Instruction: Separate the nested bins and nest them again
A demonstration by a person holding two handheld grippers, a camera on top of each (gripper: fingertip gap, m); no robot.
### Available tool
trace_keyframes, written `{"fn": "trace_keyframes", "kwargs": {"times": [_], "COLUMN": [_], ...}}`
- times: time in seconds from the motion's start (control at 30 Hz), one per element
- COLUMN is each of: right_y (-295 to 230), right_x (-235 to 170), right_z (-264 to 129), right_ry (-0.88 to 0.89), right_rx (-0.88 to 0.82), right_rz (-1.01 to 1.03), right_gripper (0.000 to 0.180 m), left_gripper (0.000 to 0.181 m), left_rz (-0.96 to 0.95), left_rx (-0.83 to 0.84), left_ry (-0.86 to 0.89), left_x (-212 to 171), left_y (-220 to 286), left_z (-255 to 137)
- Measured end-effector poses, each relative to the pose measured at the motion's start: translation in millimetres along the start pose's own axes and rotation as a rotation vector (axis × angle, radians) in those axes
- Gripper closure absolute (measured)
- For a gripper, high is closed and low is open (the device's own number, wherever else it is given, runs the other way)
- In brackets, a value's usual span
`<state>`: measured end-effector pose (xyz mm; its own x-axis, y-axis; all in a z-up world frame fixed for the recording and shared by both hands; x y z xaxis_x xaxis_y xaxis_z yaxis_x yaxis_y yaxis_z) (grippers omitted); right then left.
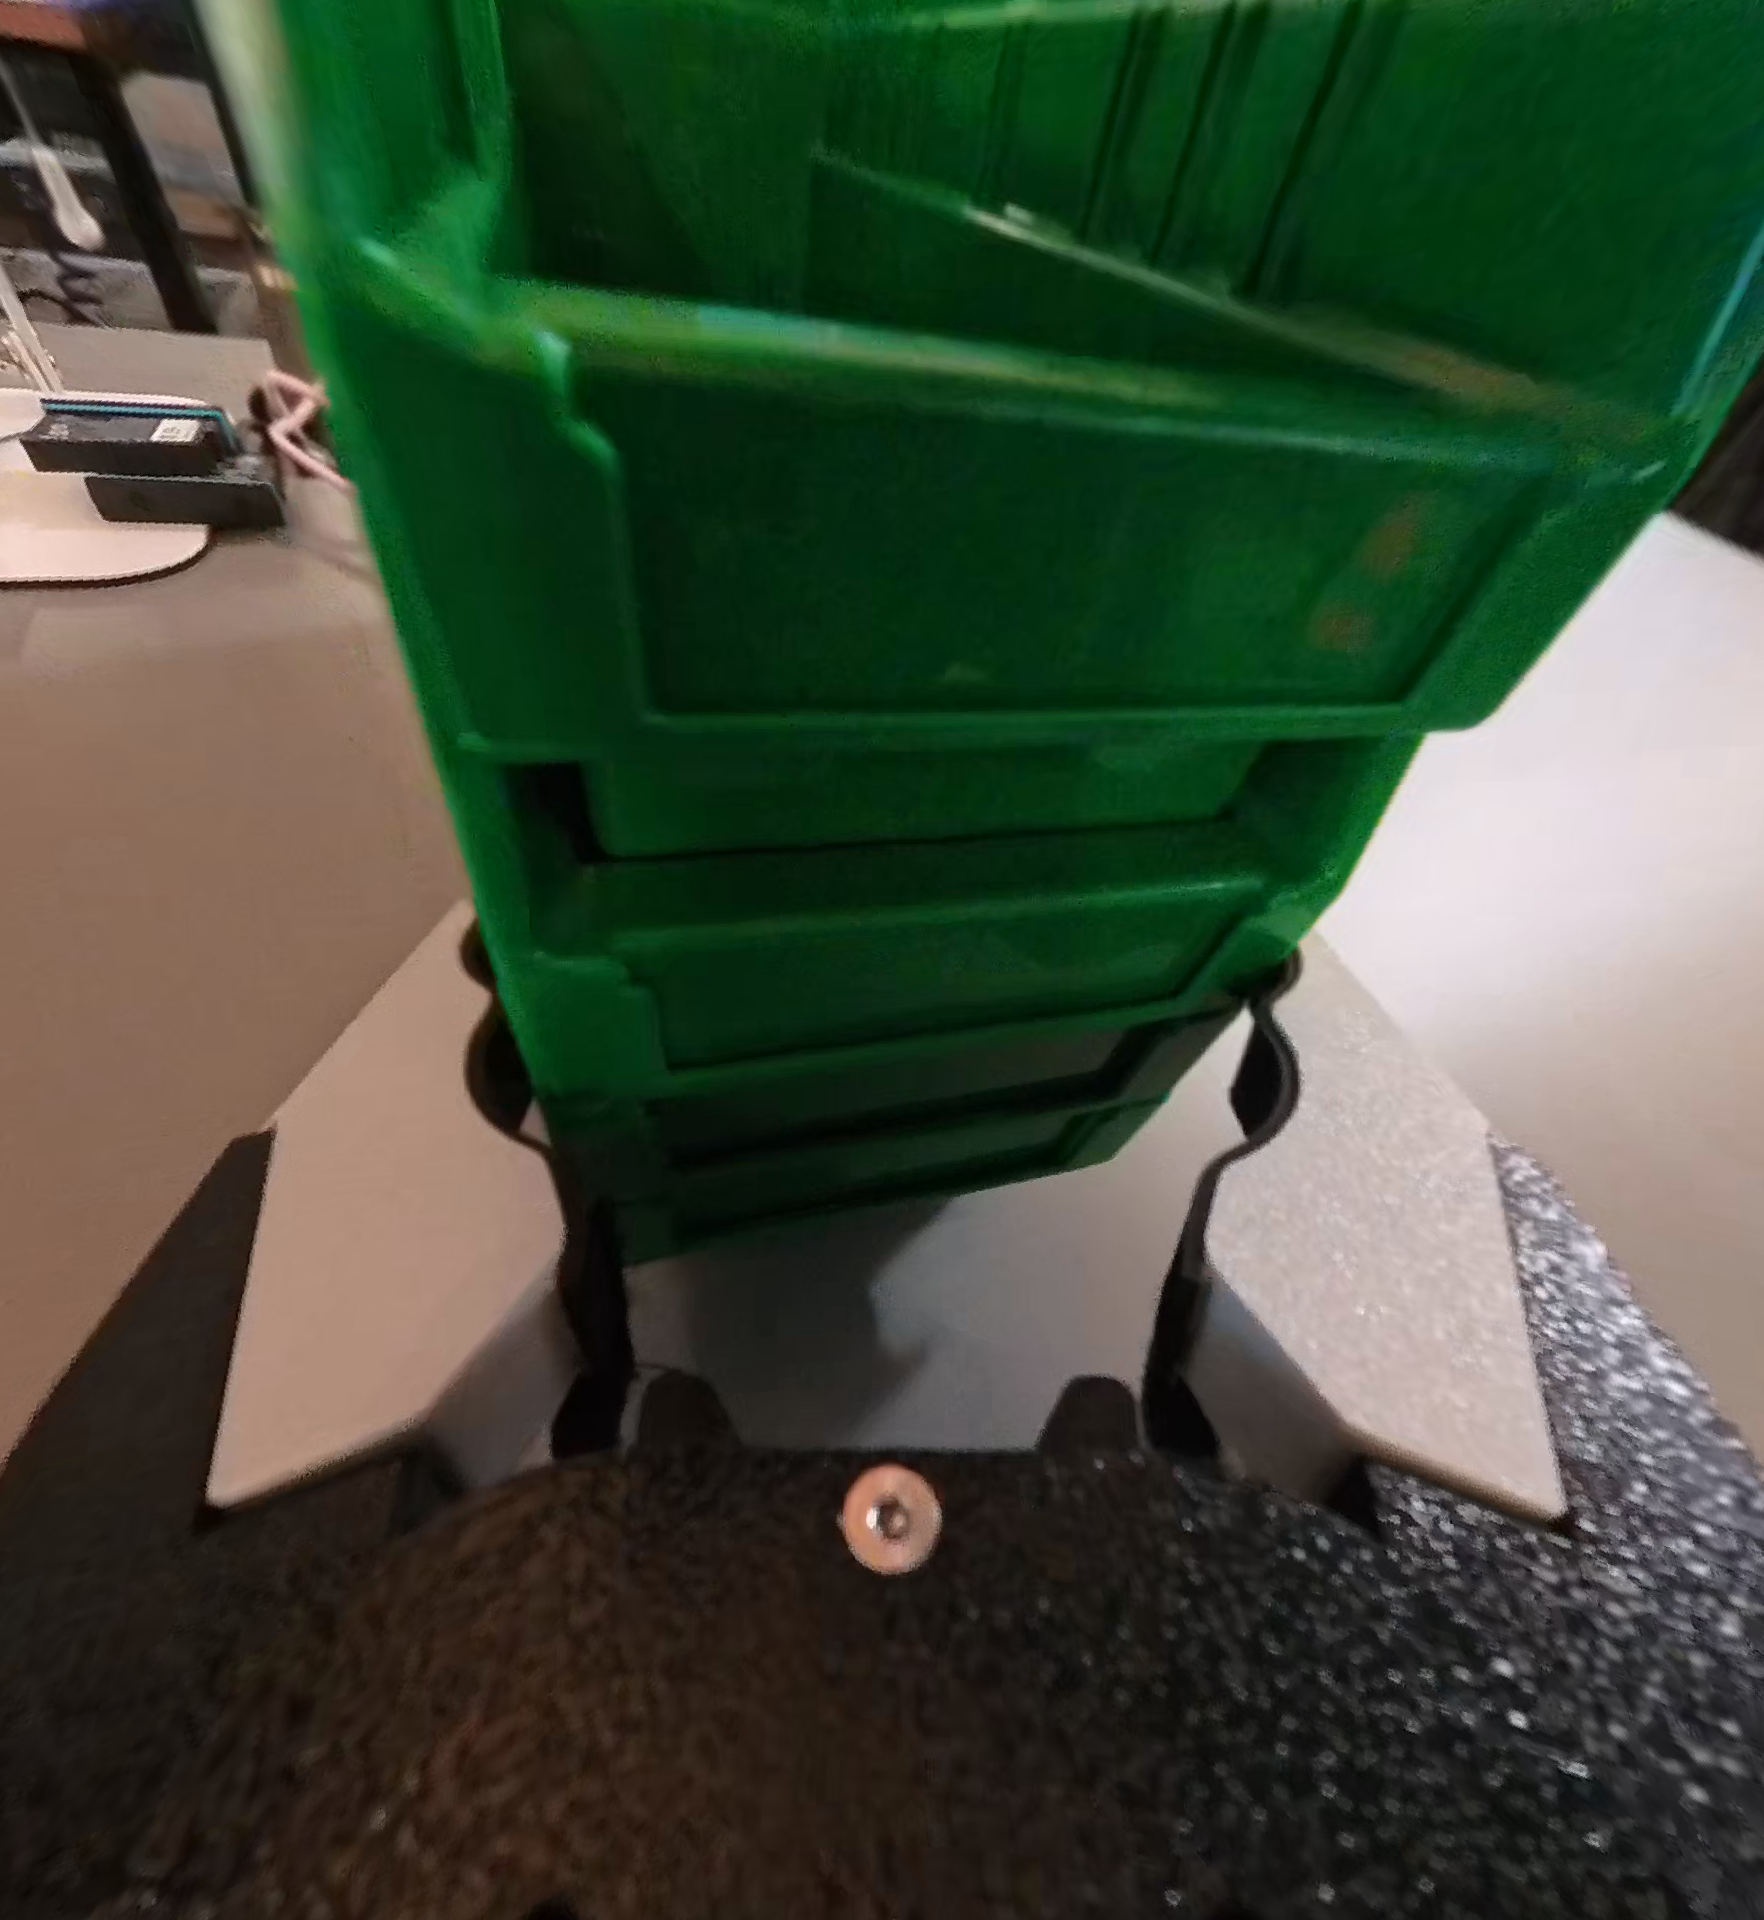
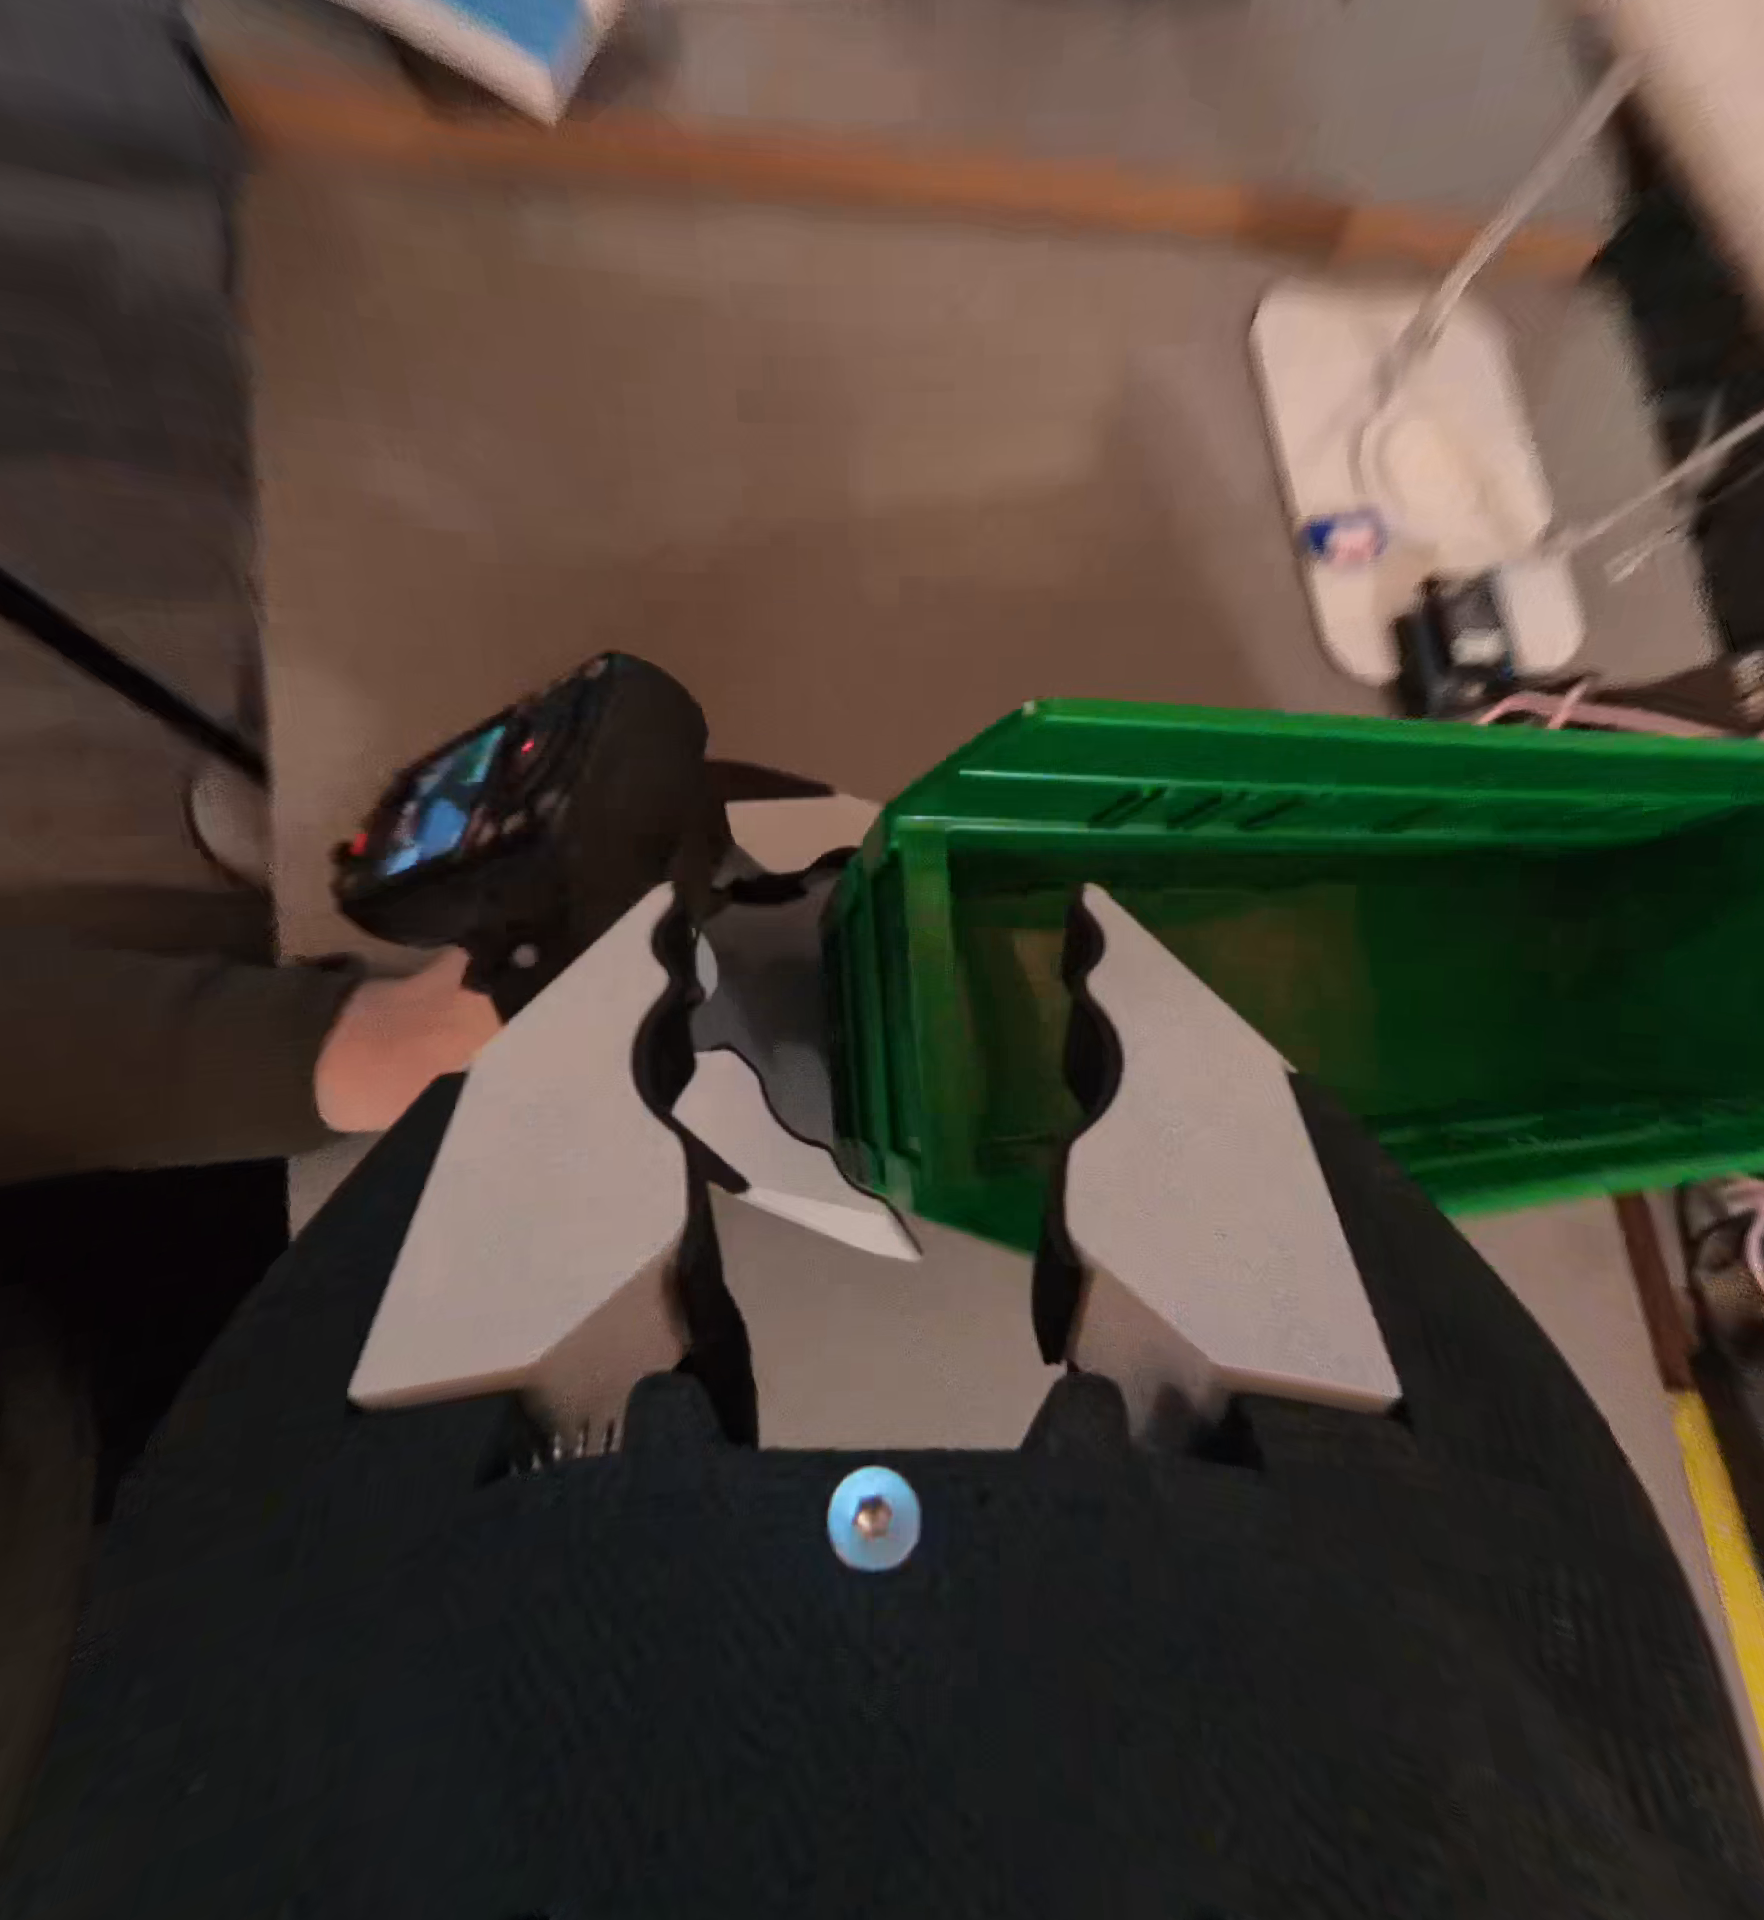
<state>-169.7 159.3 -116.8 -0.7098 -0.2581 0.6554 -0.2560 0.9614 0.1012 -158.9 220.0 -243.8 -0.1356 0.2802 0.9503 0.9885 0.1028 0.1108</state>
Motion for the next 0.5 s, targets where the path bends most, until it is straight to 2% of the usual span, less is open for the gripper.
{"fn": "trace_keyframes", "kwargs": {"times": [0.07,0.13,0.3,0.4,0.5], "right_y": [4.7,20.8,87.7,118.7,141.9], "right_x": [4.4,-10.6,-99.4,-148.0,-183.1], "right_z": [-44.2,-88.6,-184.0,-229.8,-274.9], "right_ry": [0.175,0.294,0.438,0.56,0.704], "right_rx": [-0.054,-0.177,-0.559,-0.634,-0.701], "right_rz": [-0.017,-0.036,0.014,0.128,0.221], "right_gripper": [0.099,0.095,0.092,0.092,0.092], "left_gripper": [0.026,0.022,0.021,0.022,0.022], "left_rz": [-0.046,-0.067,-0.06,-0.087,0.016], "left_rx": [-0.026,-0.055,-0.081,-0.135,-0.177], "left_ry": [0.036,0.049,0.106,0.139,0.044], "left_x": [4.4,5.0,17.6,57.1,112.8], "left_y": [-2.1,-5.8,-16.1,-7.2,7.6], "left_z": [-5.5,-13.3,-55.0,-81.0,-81.4]}}
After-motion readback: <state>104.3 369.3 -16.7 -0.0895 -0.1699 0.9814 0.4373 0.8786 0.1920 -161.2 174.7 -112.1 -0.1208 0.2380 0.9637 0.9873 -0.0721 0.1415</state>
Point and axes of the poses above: each gripper's, where its closed fingertips meet, z out along the fingers, x out of its top, y = z × x across the jaws, the point moved 1 cm from there along -z, back along the fingers, and after that the axes turned 8 degrees about x, right-handed, at the moved point
